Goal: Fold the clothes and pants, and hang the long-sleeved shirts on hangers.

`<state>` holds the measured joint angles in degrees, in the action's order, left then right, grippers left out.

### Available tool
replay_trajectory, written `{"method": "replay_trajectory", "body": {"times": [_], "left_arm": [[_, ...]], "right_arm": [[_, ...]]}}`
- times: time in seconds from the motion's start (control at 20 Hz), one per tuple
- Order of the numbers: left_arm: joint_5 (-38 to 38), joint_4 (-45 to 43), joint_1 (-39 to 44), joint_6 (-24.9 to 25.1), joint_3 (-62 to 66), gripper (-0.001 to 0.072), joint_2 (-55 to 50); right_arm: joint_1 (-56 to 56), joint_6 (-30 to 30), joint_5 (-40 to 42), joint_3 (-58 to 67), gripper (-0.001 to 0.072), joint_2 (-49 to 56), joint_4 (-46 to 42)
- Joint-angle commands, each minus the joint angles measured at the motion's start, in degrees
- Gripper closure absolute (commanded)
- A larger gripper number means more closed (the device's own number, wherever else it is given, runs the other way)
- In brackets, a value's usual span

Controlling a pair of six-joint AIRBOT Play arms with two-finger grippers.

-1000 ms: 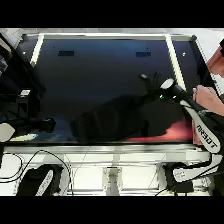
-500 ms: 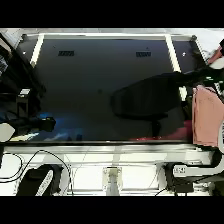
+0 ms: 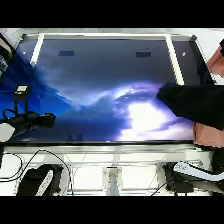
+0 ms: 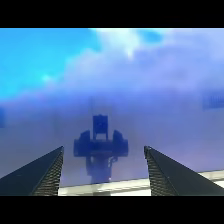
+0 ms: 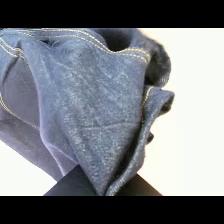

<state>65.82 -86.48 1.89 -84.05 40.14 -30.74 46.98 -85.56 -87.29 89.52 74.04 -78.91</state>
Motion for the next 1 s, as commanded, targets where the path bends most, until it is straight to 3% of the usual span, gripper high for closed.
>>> {"method": "replay_trajectory", "body": {"times": [0.0, 0.4, 0.75, 0.8, 0.9, 0.95], "left_arm": [[-1.01, -0.04, -0.02, 0.04, 0.0, 0.0126, 0.02], [-4.57, -0.04, -0.02, 0.02, 0.0, 0.0126, 0.02], [-4.55, -0.02, -0.02, 0.02, 0.0, 0.0127, 0.04], [-4.55, -0.04, -0.02, 0.02, 0.0, 0.0126, 0.04], [-4.57, -0.04, -0.02, 0.02, 0.0, 0.0127, 0.04], [-4.55, -0.04, -0.02, 0.04, 0.0, 0.0126, 0.04]], "right_arm": [[8.15, -1.03, -1.64, 0.39, 0.0702, -1.42, -3.87], [9.42, -1.01, 4.98, -11.23, 0.0702, 1.14, -12.44], [9.46, -1.01, 18.93, -20.55, 0.0674, 3.93, -16.26], [9.46, -1.01, 20.06, -21.49, 0.06, 4.55, -16.28], [9.46, -1.01, 21.29, -22.88, 0.0331, 6.19, -16.28], [9.46, -0.98, 21.42, -23.19, 0.0242, 6.84, -16.33]]}}
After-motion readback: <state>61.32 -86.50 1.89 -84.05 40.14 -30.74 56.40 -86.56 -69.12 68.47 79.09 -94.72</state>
